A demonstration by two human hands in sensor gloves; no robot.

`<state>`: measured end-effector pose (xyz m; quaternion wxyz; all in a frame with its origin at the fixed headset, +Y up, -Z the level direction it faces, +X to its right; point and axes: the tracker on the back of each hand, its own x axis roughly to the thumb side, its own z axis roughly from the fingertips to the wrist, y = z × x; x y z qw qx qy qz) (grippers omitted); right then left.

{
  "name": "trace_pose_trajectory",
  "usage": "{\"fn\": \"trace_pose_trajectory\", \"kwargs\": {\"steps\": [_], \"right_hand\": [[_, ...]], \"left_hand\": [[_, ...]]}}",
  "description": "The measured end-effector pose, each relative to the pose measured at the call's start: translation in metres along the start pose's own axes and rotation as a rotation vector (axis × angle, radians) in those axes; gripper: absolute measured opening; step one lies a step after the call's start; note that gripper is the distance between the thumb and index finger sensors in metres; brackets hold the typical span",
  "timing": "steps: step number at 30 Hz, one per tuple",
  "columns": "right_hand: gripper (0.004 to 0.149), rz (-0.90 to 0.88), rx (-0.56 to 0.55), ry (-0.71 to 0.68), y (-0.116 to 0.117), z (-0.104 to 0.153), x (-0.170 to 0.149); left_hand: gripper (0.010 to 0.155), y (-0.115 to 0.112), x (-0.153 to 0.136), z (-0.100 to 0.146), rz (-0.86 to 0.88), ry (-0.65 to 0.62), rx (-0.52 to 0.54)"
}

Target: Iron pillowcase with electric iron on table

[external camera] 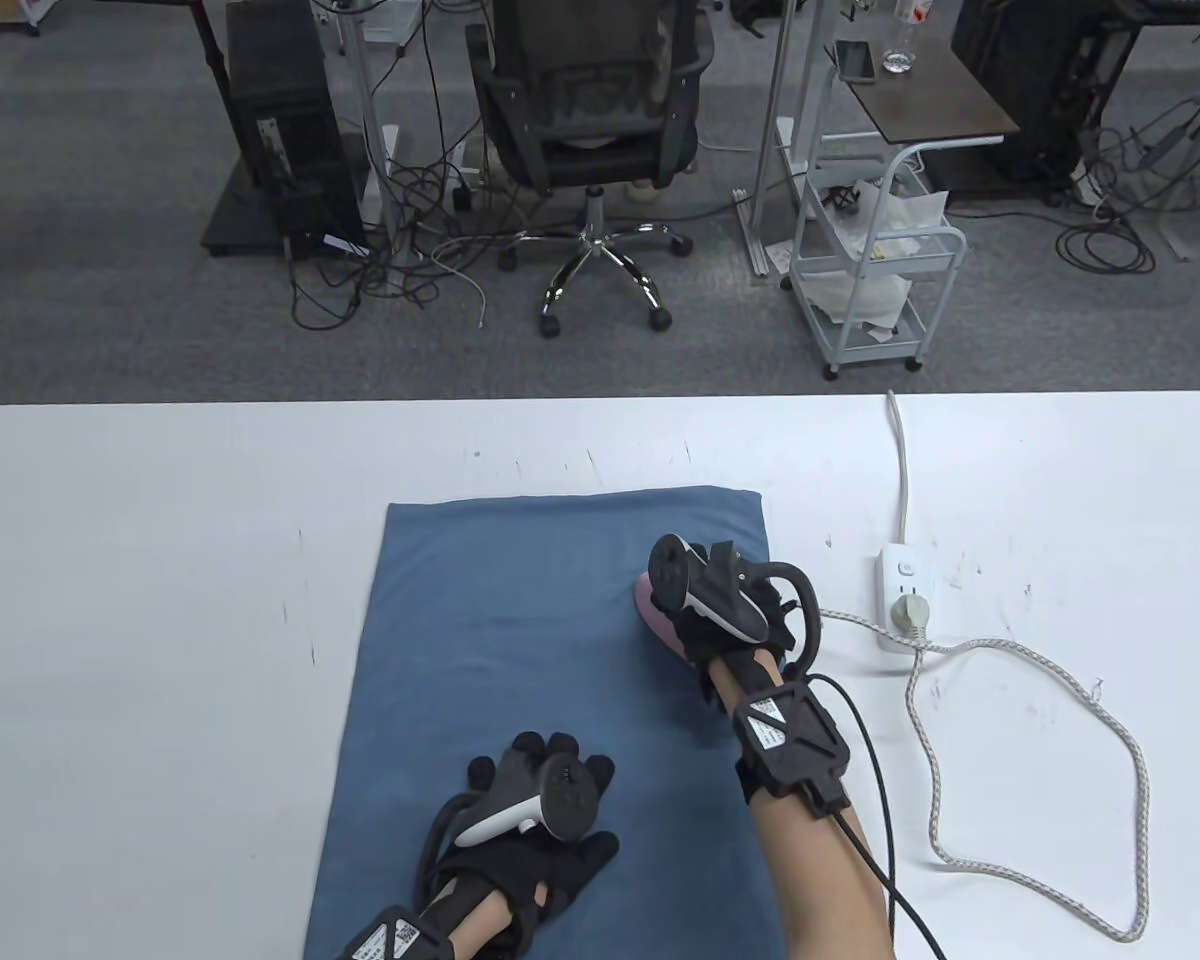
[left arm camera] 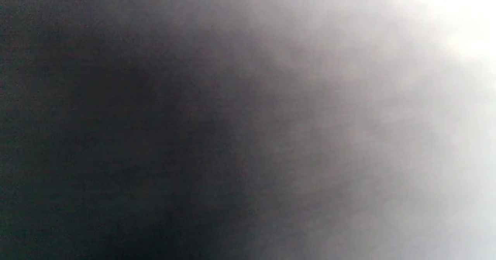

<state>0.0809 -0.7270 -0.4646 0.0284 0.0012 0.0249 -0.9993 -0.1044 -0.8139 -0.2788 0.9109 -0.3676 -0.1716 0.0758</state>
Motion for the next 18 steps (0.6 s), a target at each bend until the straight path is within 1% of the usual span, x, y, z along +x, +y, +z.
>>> {"fn": "trace_pose_trajectory", "kwargs": {"steps": [3, 5, 7, 9, 11, 14, 16, 18], "right_hand": [[0.064, -0.042, -0.006, -0.024, -0.001, -0.001, -0.004], [0.064, -0.07, -0.011, -0.054, -0.004, 0.003, -0.004], [0.064, -0.075, -0.047, -0.135, -0.01, 0.018, 0.002], [0.064, -0.072, -0.046, -0.22, -0.017, 0.038, 0.011], [0.064, -0.077, -0.035, -0.323, -0.022, 0.065, 0.021], [0.064, -0.074, -0.002, -0.407, -0.021, 0.091, 0.031], [0.065, -0.06, 0.011, -0.437, -0.017, 0.1, 0.035], [0.064, -0.045, 0.014, -0.446, -0.011, 0.103, 0.038]], "left_hand": [[0.075, 0.0, 0.0, 0.0, 0.0, 0.0, 0.0], [0.075, 0.0, 0.0, 0.0, -0.001, 0.0, 0.001], [0.075, 0.0, 0.0, 0.0, -0.002, 0.0, 0.001], [0.075, 0.0, 0.0, 0.0, -0.002, 0.0, 0.0], [0.075, 0.0, 0.0, 0.0, -0.002, 0.0, 0.0], [0.075, 0.0, 0.0, 0.0, -0.003, 0.0, 0.0], [0.075, 0.0, 0.0, 0.0, -0.003, 0.0, 0.0], [0.075, 0.0, 0.0, 0.0, -0.003, 0.001, 0.0]]}}
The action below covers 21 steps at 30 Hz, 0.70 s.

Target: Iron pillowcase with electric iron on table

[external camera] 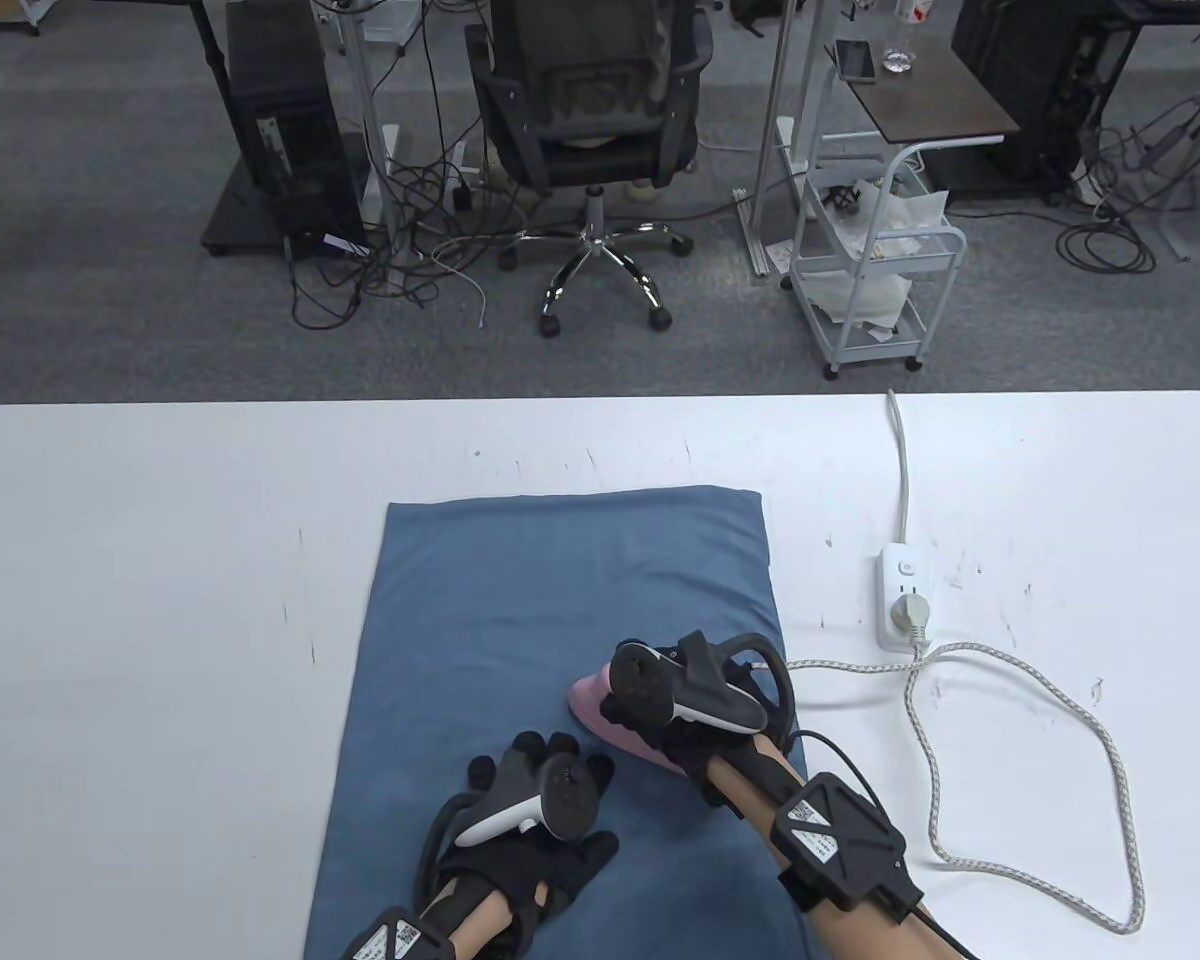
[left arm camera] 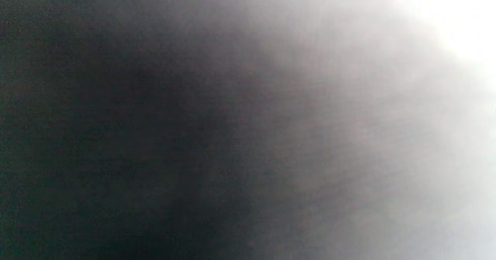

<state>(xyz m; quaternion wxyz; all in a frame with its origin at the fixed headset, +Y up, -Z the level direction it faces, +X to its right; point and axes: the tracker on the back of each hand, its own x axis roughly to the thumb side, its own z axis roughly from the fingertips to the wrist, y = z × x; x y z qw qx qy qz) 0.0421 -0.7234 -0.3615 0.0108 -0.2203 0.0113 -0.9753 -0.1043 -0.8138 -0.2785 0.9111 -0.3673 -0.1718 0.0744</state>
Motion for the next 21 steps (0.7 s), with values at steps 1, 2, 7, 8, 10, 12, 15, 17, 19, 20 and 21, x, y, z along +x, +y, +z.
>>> {"fn": "trace_pose_trajectory", "kwargs": {"steps": [1, 2, 7, 8, 10, 12, 15, 17, 19, 20, 21], "right_hand": [[0.064, 0.016, -0.015, 0.008, 0.001, -0.001, 0.002], [0.065, 0.03, -0.029, 0.017, 0.002, -0.005, 0.002], [0.065, 0.048, -0.049, 0.143, 0.004, -0.046, -0.017], [0.065, 0.048, -0.047, 0.185, 0.005, -0.058, -0.024], [0.065, 0.047, -0.04, 0.257, 0.006, -0.076, -0.035], [0.065, 0.038, -0.035, 0.31, 0.006, -0.088, -0.043], [0.065, 0.027, -0.032, 0.36, 0.007, -0.097, -0.048], [0.065, 0.008, -0.031, 0.366, 0.007, -0.097, -0.05], [0.064, -0.015, -0.047, 0.334, 0.005, -0.094, -0.05], [0.064, -0.031, -0.049, 0.318, 0.004, -0.091, -0.049], [0.064, -0.077, -0.077, 0.284, 0.003, -0.084, -0.048]], "left_hand": [[0.075, 0.0, 0.0, 0.0, 0.0, -0.001, 0.001], [0.075, 0.0, 0.0, 0.0, -0.002, 0.0, 0.002], [0.075, 0.0, 0.0, -0.001, -0.002, -0.001, 0.0], [0.075, 0.0, 0.0, -0.001, -0.002, -0.002, 0.0], [0.075, 0.0, 0.0, -0.001, -0.002, -0.003, -0.001], [0.075, 0.0, 0.0, -0.001, -0.003, -0.004, -0.002], [0.075, -0.001, 0.0, -0.001, -0.001, -0.005, -0.002], [0.075, -0.001, 0.0, 0.0, -0.001, -0.005, -0.001], [0.075, -0.001, 0.0, 0.0, -0.002, -0.005, 0.0], [0.075, -0.001, 0.0, 0.0, -0.001, -0.005, 0.0], [0.076, -0.001, 0.0, 0.0, -0.001, -0.005, 0.0]]}}
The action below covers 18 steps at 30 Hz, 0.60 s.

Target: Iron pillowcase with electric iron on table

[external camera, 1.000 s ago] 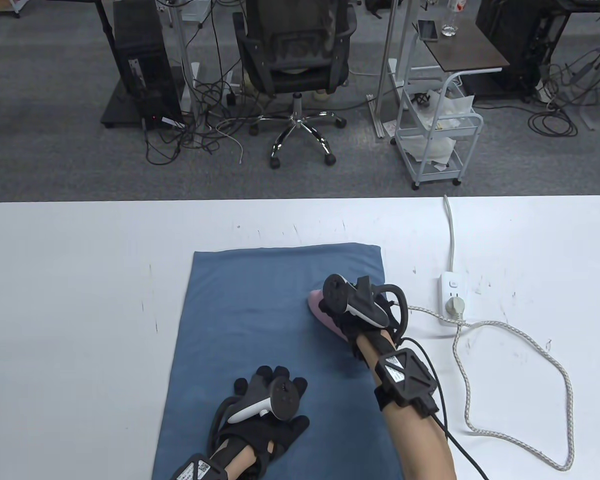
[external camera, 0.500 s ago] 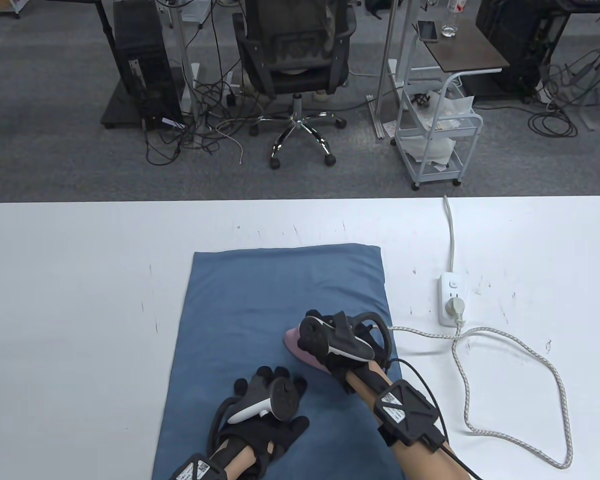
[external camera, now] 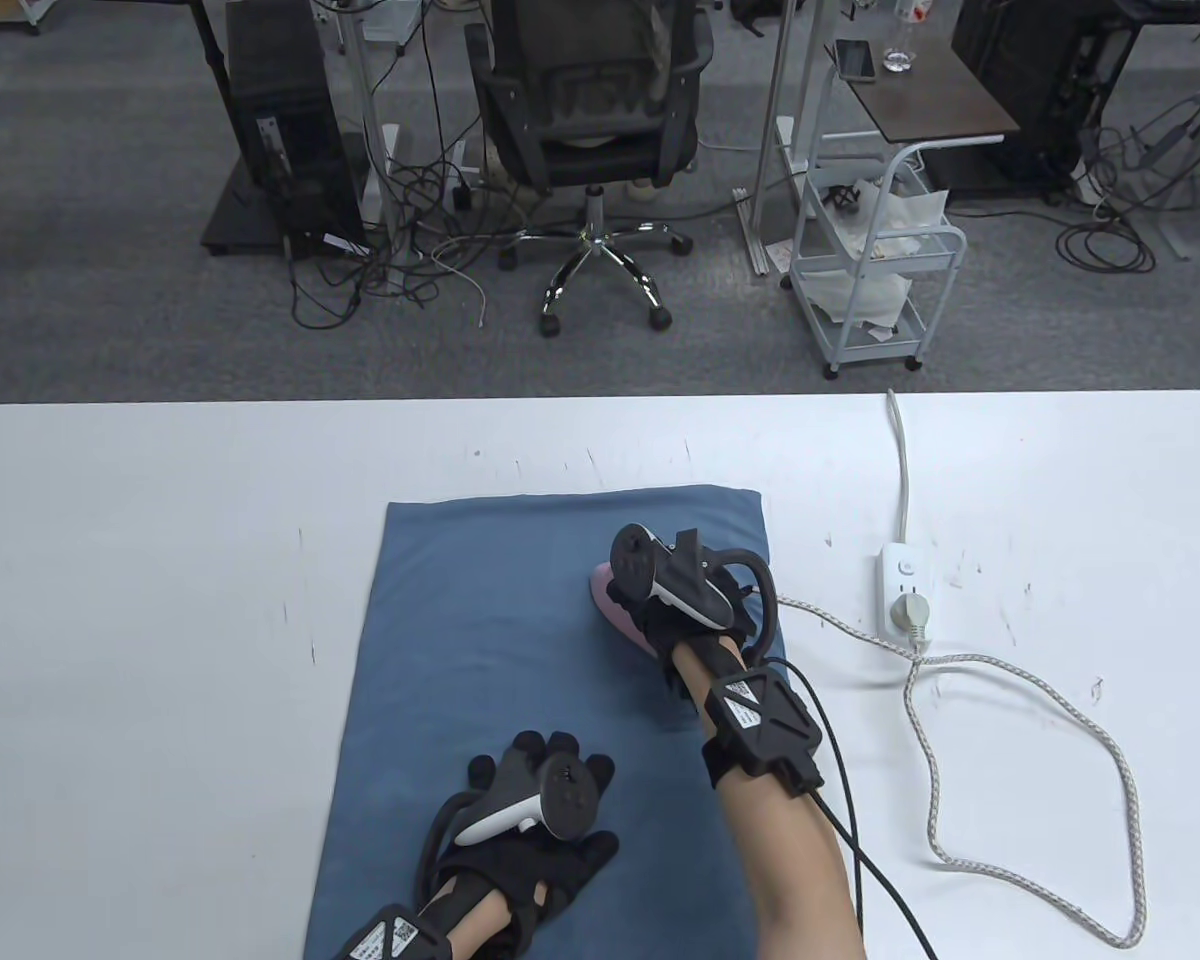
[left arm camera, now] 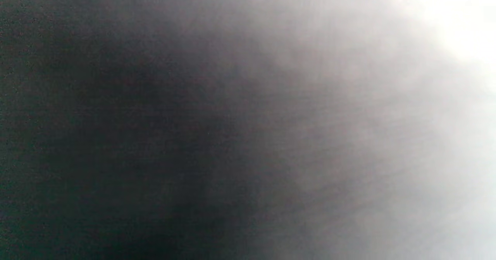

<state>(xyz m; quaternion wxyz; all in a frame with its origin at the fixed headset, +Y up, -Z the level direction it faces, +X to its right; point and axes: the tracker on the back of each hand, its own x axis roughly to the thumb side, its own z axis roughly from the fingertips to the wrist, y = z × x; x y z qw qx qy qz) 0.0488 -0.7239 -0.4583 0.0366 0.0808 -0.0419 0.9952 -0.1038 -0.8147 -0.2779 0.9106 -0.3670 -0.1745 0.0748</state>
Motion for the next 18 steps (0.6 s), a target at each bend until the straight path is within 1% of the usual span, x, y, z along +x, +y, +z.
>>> {"fn": "trace_pose_trajectory", "kwargs": {"steps": [2, 4, 7, 10, 13, 14, 17, 18], "right_hand": [[0.064, -0.089, -0.011, -0.053, -0.003, 0.014, 0.004], [0.064, -0.101, 0.027, -0.132, -0.008, 0.03, 0.013], [0.064, 0.004, 0.036, -0.277, -0.012, 0.056, 0.032], [0.064, 0.064, 0.059, -0.347, -0.009, 0.069, 0.046], [0.064, 0.088, 0.086, -0.358, 0.001, 0.069, 0.054], [0.065, 0.094, 0.047, -0.348, 0.0, 0.067, 0.056], [0.065, 0.101, 0.046, -0.303, 0.003, 0.051, 0.059], [0.066, 0.104, 0.038, -0.269, 0.005, 0.04, 0.058]], "left_hand": [[0.075, 0.0, 0.0, 0.0, -0.001, 0.0, 0.0], [0.075, 0.0, 0.0, 0.0, 0.0, 0.0, 0.0], [0.075, 0.0, 0.0, 0.0, -0.002, 0.0, 0.0], [0.076, -0.001, 0.0, 0.0, -0.002, 0.0, 0.0], [0.076, -0.001, 0.0, 0.0, -0.002, 0.001, 0.0], [0.076, -0.001, 0.0, 0.0, -0.003, 0.001, -0.002], [0.076, -0.001, 0.0, 0.0, -0.003, 0.0, -0.001], [0.076, -0.001, 0.0, 0.0, -0.003, 0.0, -0.001]]}}
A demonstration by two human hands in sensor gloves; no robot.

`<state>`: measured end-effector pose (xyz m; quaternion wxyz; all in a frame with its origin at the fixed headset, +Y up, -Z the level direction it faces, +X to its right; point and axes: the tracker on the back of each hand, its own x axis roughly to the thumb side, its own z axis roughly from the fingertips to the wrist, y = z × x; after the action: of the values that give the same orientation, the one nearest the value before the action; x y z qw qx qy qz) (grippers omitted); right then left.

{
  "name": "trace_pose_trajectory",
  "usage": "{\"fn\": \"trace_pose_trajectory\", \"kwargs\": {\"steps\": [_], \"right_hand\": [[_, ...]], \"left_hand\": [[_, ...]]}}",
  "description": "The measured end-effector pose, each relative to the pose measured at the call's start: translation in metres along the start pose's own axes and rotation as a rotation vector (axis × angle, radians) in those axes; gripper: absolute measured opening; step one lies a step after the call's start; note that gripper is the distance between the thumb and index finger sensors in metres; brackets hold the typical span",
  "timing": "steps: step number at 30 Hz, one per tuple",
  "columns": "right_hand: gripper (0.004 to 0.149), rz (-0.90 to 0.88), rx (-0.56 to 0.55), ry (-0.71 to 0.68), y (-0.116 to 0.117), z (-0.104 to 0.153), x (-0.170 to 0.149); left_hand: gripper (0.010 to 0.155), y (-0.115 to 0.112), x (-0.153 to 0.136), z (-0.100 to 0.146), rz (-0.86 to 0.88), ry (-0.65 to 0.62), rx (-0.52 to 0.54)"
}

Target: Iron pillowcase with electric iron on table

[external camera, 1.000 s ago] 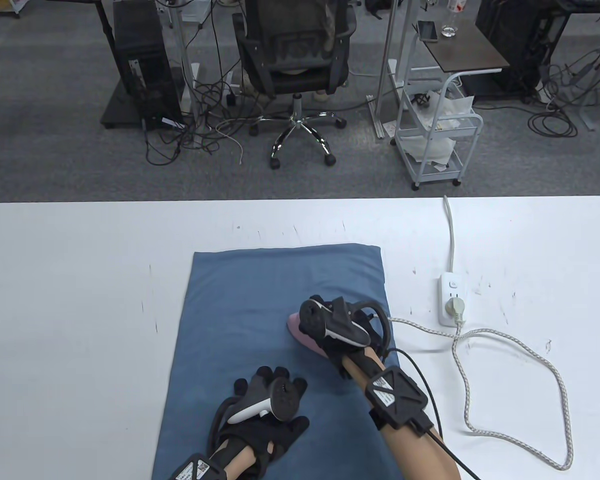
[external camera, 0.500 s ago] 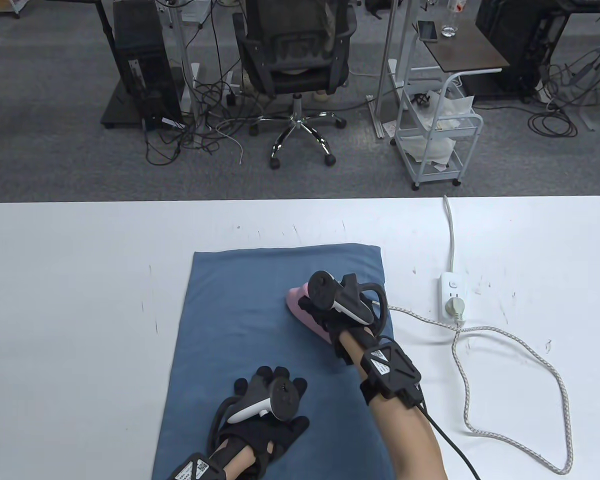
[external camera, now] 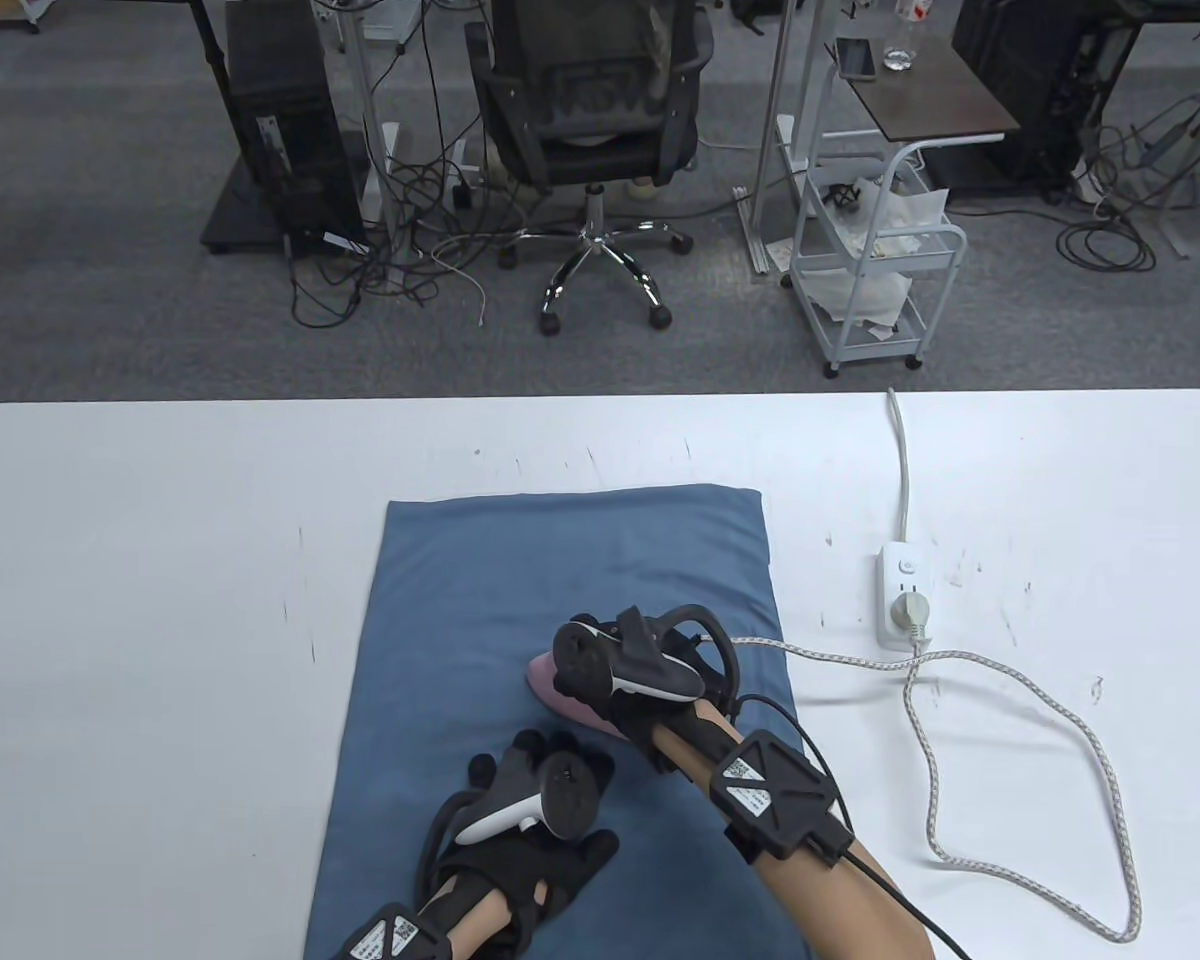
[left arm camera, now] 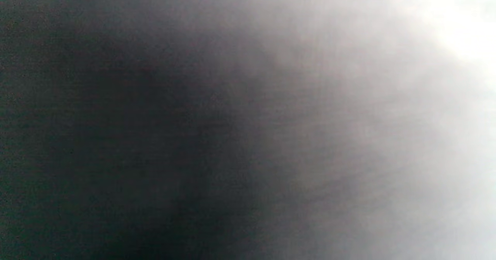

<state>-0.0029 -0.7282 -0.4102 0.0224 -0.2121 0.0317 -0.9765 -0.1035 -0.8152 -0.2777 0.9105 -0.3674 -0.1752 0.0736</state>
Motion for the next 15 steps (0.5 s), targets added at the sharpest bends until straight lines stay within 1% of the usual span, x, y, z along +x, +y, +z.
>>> {"fn": "trace_pose_trajectory", "kwargs": {"steps": [2, 4, 6, 8, 11, 12, 13, 14, 15], "right_hand": [[0.066, 0.008, 0.001, 0.062, 0.001, -0.017, -0.007], [0.066, 0.007, 0.001, 0.161, 0.003, -0.039, -0.019], [0.066, 0.005, 0.002, 0.232, 0.004, -0.053, -0.024], [0.066, 0.004, 0.003, 0.264, 0.004, -0.058, -0.024], [0.066, -0.008, 0.004, 0.242, 0.002, -0.058, -0.024], [0.065, -0.037, 0.053, 0.205, 0.0, -0.057, -0.024], [0.064, -0.048, 0.069, 0.184, -0.002, -0.052, -0.021], [0.065, -0.046, 0.036, 0.152, -0.004, -0.046, -0.016], [0.064, -0.053, 0.003, 0.089, -0.005, -0.037, -0.01]], "left_hand": [[0.075, 0.0, 0.0, 0.0, 0.0, 0.0, 0.0], [0.076, 0.0, 0.0, 0.0, 0.0, -0.001, 0.0], [0.076, 0.0, 0.0, 0.0, -0.001, -0.001, 0.0], [0.076, 0.0, 0.0, 0.0, -0.001, -0.001, -0.001], [0.076, 0.0, 0.0, 0.0, -0.001, -0.001, 0.0], [0.076, 0.0, 0.0, 0.0, -0.003, 0.0, 0.0], [0.076, 0.0, 0.0, 0.0, -0.003, -0.001, 0.001], [0.076, 0.0, 0.0, 0.0, -0.003, -0.001, 0.001], [0.076, 0.0, 0.0, 0.0, -0.005, 0.001, 0.001]]}}
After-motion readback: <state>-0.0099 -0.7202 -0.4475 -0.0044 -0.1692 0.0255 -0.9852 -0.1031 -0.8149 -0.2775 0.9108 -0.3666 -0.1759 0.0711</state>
